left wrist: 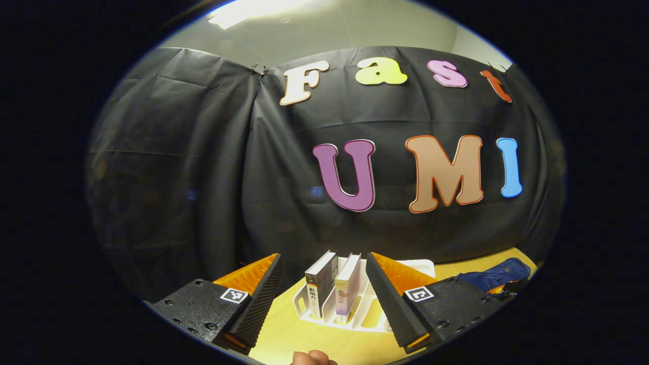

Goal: Open the schoolbag, grab two books from the bookshelf and put them into the schoolbag.

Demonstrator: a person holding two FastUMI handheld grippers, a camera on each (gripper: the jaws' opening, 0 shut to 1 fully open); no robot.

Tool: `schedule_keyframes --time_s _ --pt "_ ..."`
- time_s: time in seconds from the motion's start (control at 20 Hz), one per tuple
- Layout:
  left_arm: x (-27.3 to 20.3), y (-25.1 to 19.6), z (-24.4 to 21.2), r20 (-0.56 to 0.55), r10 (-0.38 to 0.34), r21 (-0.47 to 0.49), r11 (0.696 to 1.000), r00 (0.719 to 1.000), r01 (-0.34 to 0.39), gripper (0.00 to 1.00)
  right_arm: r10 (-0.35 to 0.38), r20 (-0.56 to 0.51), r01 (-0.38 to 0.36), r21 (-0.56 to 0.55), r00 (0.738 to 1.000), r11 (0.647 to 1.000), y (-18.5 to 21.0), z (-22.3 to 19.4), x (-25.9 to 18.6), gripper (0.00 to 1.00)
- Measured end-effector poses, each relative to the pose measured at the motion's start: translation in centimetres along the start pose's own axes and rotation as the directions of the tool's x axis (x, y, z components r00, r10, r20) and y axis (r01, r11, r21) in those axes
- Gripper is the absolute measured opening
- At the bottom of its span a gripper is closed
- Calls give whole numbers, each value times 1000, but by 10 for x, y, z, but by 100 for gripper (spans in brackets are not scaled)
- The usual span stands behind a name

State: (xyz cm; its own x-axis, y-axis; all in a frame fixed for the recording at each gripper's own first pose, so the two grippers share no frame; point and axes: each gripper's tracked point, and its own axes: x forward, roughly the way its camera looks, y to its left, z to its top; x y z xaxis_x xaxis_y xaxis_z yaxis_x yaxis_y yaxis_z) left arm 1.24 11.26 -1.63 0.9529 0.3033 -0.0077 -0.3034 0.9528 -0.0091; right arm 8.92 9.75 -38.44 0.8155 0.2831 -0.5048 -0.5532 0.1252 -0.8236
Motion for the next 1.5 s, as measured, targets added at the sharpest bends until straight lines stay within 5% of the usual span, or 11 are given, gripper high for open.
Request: schedule_keyframes --time_s 0.4,0.65,0.75,0.9,0.95,1.05,1.5 --pt "-1 8 -1 -10 20 -10 1000 1000 -20 96 4 -5 -4 0 1000 1000 -3 8 22 80" --pt "0 11 -1 -10 29 0 1000 1000 -29 96 82 -46 -82 -11 996 997 23 1 30 45" --pt "0 11 0 -9 29 -1 1000 1000 -29 96 97 -68 -97 2 993 995 28 0 33 24" --pt "0 10 -1 -14 27 -2 1000 1000 -27 99 106 -114 -108 -8 988 994 34 -5 35 12" --pt "0 10 -1 -19 27 1 1000 999 -27 99 112 -97 -113 -9 989 994 34 -2 38 17" --pt "-1 11 2 -9 29 5 1000 1000 -29 99 128 -92 -126 25 988 992 34 -3 36 2" --pt "-2 15 -3 -23 34 -13 999 999 -34 96 191 -119 -170 165 974 971 32 -4 37 1"
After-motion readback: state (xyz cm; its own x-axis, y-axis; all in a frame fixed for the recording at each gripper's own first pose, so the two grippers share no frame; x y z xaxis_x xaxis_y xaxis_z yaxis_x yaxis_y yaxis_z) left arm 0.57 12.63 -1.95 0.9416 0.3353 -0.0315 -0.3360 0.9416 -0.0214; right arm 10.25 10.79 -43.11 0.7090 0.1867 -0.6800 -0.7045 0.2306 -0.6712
